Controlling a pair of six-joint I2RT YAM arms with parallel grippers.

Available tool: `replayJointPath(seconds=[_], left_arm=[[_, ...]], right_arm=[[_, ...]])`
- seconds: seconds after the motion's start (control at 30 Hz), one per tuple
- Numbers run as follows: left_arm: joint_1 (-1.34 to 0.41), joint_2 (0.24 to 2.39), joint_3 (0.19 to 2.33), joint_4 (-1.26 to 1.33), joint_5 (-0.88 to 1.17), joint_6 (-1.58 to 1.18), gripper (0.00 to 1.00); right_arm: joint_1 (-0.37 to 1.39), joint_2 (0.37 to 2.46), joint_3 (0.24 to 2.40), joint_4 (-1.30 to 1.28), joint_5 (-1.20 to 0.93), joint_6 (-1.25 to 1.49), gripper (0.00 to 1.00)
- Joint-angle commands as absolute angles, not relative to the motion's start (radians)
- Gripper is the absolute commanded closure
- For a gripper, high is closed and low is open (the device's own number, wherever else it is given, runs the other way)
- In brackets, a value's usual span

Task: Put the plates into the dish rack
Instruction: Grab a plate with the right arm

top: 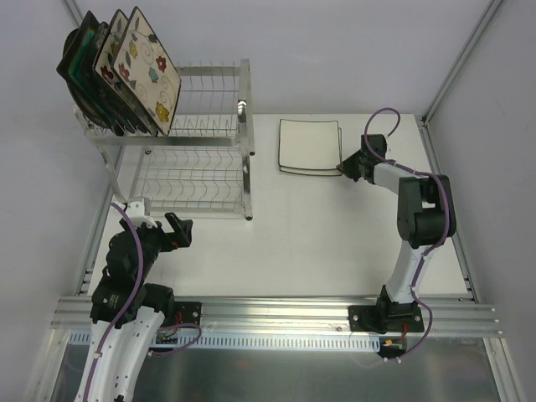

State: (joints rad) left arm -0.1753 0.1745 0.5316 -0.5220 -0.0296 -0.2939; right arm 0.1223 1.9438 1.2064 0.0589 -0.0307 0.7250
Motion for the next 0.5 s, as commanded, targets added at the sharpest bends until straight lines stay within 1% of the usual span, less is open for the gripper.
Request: replayJointPath(seconds=[0.0,0.3,0.47], left_arm=[[-0.172,0.172,0.529,-0.502,-0.035,-0.304,0.01],[-0.17,0.173,0.529,-0.502,-0.035,-0.302,0.01],[-0.17,0.176,0.529,-0.5,-0.034,-0.302,0.01]], right_arm=[[0.126,1.884,1.198,0.063,-0.011,0.71,0.99],[0.121,1.761,1.164,0.011,-0.012,0.696,0.99],[0.123,1.692,1.105,-0.025,-0.02,0.701,0.99]])
